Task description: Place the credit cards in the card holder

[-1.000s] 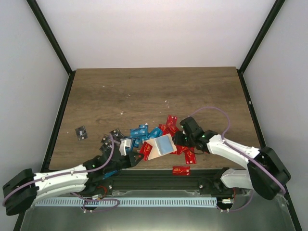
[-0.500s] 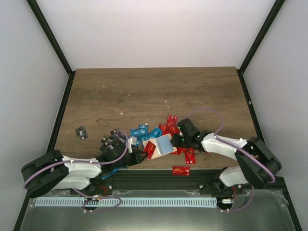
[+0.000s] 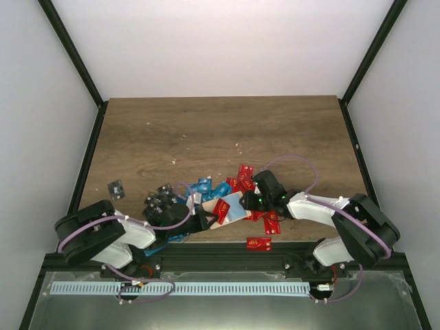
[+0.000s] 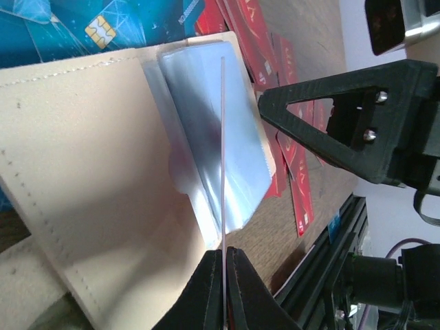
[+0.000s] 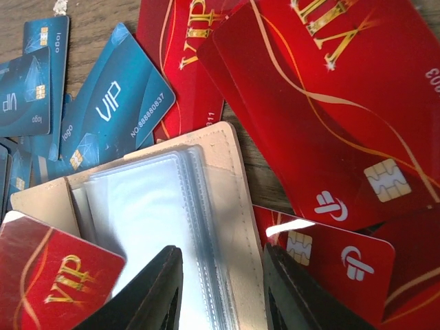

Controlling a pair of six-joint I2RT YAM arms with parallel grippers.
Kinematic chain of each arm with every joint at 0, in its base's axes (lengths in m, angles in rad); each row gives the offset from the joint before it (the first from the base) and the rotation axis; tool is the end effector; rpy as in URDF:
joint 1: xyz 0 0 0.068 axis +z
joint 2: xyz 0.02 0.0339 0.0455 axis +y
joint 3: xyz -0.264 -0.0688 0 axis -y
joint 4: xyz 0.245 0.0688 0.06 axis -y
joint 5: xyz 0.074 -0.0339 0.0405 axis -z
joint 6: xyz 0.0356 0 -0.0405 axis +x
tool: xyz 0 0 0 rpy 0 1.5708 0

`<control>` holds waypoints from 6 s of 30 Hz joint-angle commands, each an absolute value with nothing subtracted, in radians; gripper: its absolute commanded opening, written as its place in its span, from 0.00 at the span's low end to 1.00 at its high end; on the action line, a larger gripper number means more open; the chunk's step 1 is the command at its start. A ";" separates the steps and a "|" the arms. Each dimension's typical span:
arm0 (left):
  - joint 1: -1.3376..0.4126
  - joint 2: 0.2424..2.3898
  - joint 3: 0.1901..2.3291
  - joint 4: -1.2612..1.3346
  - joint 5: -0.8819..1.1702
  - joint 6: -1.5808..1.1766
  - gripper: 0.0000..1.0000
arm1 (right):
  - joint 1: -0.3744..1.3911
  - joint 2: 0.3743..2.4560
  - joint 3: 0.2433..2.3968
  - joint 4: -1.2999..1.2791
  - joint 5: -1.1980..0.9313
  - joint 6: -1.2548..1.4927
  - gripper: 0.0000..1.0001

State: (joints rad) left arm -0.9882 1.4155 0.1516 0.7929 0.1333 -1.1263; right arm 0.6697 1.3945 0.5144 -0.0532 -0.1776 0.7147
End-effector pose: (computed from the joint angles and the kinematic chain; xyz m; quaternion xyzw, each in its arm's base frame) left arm 0.1104 -0.1761 0.1093 -0.0240 0.8511 -0.4821 0.2067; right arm 0.1850 0.1545 0.1352 -0.0065 0.9463 0.2641 0.1866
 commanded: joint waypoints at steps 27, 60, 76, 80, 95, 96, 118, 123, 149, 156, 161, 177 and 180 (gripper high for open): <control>-0.977 1.131 0.143 0.491 -0.026 -1.087 0.04 | 0.664 1.441 0.420 -0.083 -0.242 0.748 0.34; -0.979 1.502 0.242 0.788 0.089 -1.124 0.04 | 0.666 1.450 0.383 -0.047 -0.301 0.810 0.29; -0.988 1.547 0.266 0.784 0.021 -1.173 0.04 | 0.701 1.435 0.339 -0.007 -0.334 0.879 0.21; -0.988 1.556 0.246 0.819 0.000 -1.172 0.04 | 0.713 1.457 0.341 0.011 -0.342 0.884 0.21; -1.005 1.660 0.234 0.926 0.028 -1.184 0.05 | 0.742 1.495 0.366 0.018 -0.335 0.897 0.20; -1.008 1.652 0.232 0.918 0.026 -1.185 0.07 | 0.742 1.494 0.368 0.014 -0.331 0.896 0.20; -1.056 1.336 0.421 0.180 -0.010 -1.000 0.99 | 0.742 1.468 0.434 -0.063 -0.277 0.863 0.20; -1.055 1.307 0.479 0.053 0.016 -0.939 1.00 | 0.742 1.449 0.451 -0.073 -0.273 0.849 0.21; -1.007 1.482 0.614 -0.016 -0.174 -0.738 0.39 | 0.742 1.358 0.482 -0.062 -0.276 0.799 0.13; -1.007 1.524 0.619 -0.005 -0.162 -0.741 0.37 | 0.742 1.413 0.497 -0.032 -0.287 0.796 0.13; -1.007 1.537 0.625 0.030 -0.123 -0.741 0.36 | 0.743 1.440 0.503 -0.015 -0.296 0.795 0.12; -1.015 1.569 0.655 0.115 0.037 -0.747 0.33 | 0.742 1.459 0.526 -0.023 -0.279 0.784 0.12; -1.014 1.537 0.657 0.048 0.006 -0.736 0.37 | 0.742 1.439 0.535 -0.052 -0.259 0.775 0.12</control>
